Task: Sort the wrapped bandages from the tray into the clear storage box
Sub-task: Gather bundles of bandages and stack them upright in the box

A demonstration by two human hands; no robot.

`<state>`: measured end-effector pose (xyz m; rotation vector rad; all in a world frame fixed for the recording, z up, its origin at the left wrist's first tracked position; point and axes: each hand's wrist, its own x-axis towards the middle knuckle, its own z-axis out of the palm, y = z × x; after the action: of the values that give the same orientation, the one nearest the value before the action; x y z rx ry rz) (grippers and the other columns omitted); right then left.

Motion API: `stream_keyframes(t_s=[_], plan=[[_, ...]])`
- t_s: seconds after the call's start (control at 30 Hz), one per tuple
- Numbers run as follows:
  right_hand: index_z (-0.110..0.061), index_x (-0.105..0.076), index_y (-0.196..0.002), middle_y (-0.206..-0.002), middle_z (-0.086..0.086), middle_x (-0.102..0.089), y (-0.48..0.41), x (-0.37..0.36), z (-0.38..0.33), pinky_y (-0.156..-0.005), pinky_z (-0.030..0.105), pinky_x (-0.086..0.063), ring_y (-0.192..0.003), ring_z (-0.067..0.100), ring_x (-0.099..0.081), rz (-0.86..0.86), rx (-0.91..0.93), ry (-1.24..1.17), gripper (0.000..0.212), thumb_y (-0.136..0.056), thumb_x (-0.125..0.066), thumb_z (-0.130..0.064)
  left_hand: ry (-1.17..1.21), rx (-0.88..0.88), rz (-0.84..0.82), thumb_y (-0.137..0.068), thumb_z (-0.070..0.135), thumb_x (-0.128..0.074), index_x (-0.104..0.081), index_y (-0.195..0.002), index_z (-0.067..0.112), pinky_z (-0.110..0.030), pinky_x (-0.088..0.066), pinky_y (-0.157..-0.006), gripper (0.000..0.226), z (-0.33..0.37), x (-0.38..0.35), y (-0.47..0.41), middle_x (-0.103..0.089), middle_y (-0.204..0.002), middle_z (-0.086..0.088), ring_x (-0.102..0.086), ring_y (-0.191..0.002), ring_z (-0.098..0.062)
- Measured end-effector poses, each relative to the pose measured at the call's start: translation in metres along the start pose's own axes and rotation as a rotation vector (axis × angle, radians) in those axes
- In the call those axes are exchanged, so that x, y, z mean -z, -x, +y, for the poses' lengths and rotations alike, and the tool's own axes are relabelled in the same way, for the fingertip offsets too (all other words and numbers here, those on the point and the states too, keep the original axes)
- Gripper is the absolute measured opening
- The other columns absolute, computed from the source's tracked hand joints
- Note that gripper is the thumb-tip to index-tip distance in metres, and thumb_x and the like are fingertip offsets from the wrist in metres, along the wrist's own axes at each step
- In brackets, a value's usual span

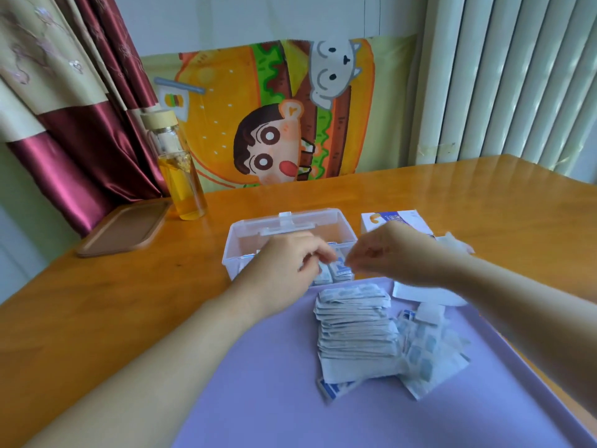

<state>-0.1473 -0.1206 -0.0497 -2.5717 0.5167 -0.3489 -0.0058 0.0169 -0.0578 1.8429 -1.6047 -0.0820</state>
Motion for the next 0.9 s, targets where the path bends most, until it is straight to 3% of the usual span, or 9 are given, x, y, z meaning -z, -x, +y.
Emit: stream_keyframes(t_s=[0.1,0.23,0.3,0.4,0.53,0.6,0.7,0.77,0.9], plan=[[-0.006,-0.072,-0.096,-0.094,0.008,-0.072,0.006,-0.022,0.020,-0.079,0.027,-0.048,-0.090,0.022,-0.066,-0.116,-0.037,0.239,0.019,-0.089,-0.056,-0.015,-0.111,0.018,-0.130,-0.092,0.002,-0.045,-0.069,-0.110,0.015,-0.002,-0.035,-0.083,0.033,-0.005,-0.019,0.011,-0.066,-0.107,0.007,-0.057,-0.097,0.000],[-0.009,-0.070,-0.100,-0.097,0.007,-0.069,0.011,-0.030,0.019,-0.080,0.030,-0.051,-0.093,0.023,-0.064,-0.196,-0.124,0.264,0.022,-0.087,-0.059,-0.022,-0.312,0.007,-0.356,-0.096,0.016,-0.043,-0.063,-0.119,0.017,-0.027,-0.037,-0.099,0.031,-0.002,-0.045,0.019,-0.055,-0.129,0.000,-0.047,-0.121,-0.015],[-0.013,-0.070,-0.101,-0.098,0.004,-0.069,0.013,-0.030,0.018,-0.079,0.026,-0.049,-0.094,0.021,-0.064,-0.205,-0.130,0.241,0.020,-0.086,-0.061,-0.024,-0.324,0.032,-0.369,-0.097,0.021,-0.042,-0.060,-0.123,0.019,-0.033,-0.039,-0.100,0.031,-0.002,-0.051,0.026,-0.054,-0.131,0.003,-0.044,-0.124,-0.014],[-0.015,-0.070,-0.101,-0.100,0.003,-0.069,0.016,-0.031,0.015,-0.079,0.025,-0.048,-0.096,0.021,-0.063,-0.224,-0.121,0.257,0.021,-0.085,-0.065,-0.026,-0.292,0.062,-0.326,-0.098,0.026,-0.042,-0.055,-0.128,0.025,-0.029,-0.037,-0.104,0.033,-0.004,-0.054,0.040,-0.051,-0.135,0.011,-0.043,-0.126,-0.008],[-0.019,-0.067,-0.111,-0.108,0.000,-0.068,0.016,-0.033,0.002,-0.088,0.030,-0.050,-0.099,0.019,-0.063,-0.246,-0.039,0.370,0.024,-0.089,-0.061,-0.023,-0.284,0.053,-0.307,-0.097,0.025,-0.043,-0.057,-0.126,0.025,-0.028,-0.038,-0.103,0.033,0.001,-0.048,0.051,-0.054,-0.132,0.011,-0.046,-0.123,-0.007],[-0.019,-0.068,-0.109,-0.106,0.002,-0.067,0.016,-0.033,-0.004,-0.083,0.028,-0.049,-0.096,0.023,-0.062,-0.236,-0.010,0.462,0.023,-0.091,-0.053,-0.016,-0.247,0.083,-0.299,-0.096,0.024,-0.045,-0.060,-0.123,0.025,-0.028,-0.039,-0.102,0.031,0.000,-0.045,0.051,-0.057,-0.129,0.012,-0.049,-0.119,-0.007],[-0.013,-0.065,-0.079,-0.079,0.009,-0.061,0.014,-0.041,-0.004,-0.063,0.032,-0.045,-0.073,0.028,-0.054,-0.151,0.005,0.514,0.018,-0.084,-0.049,-0.008,-0.118,0.164,-0.241,-0.095,0.021,-0.050,-0.065,-0.115,0.023,-0.019,-0.037,-0.099,0.026,-0.006,-0.037,0.052,-0.059,-0.123,0.010,-0.051,-0.116,-0.006],[-0.014,-0.066,-0.080,-0.079,0.007,-0.062,0.014,-0.046,-0.002,-0.056,0.028,-0.042,-0.073,0.028,-0.058,-0.104,0.013,0.542,0.018,-0.082,-0.049,-0.007,-0.038,0.245,-0.191,-0.094,0.022,-0.051,-0.066,-0.111,0.026,-0.020,-0.039,-0.096,0.022,-0.010,-0.028,0.053,-0.060,-0.120,0.010,-0.052,-0.114,-0.005],[-0.010,-0.068,-0.086,-0.081,0.008,-0.068,0.010,-0.046,0.005,-0.063,0.033,-0.052,-0.078,0.028,-0.063,0.047,-0.008,0.409,0.018,-0.087,-0.050,-0.013,0.031,0.433,-0.169,-0.092,0.035,-0.053,-0.066,-0.086,0.041,-0.026,-0.050,-0.084,0.016,-0.018,-0.012,0.057,-0.065,-0.097,0.021,-0.062,-0.097,-0.005]])
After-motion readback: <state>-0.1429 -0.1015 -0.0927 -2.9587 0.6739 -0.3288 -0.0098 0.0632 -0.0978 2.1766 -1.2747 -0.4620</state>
